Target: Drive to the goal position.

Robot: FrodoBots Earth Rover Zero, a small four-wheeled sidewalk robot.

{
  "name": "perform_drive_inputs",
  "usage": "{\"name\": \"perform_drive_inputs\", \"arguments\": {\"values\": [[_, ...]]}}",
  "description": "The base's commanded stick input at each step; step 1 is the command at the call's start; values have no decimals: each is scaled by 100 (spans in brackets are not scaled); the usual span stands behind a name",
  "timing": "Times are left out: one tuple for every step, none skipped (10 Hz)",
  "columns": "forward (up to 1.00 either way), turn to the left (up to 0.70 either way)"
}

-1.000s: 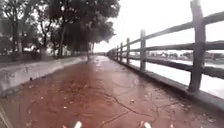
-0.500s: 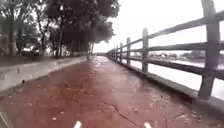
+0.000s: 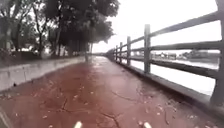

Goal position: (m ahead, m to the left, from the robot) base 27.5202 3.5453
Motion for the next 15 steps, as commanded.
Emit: {"name": "perform_drive_inputs", "arguments": {"values": [[50, 0], [50, 0], [50, 0], [50, 0], [50, 0], [50, 0], [50, 0], [50, 0], [50, 0], [50, 0], [50, 0], [50, 0], [50, 0], [50, 0], [50, 0]]}}
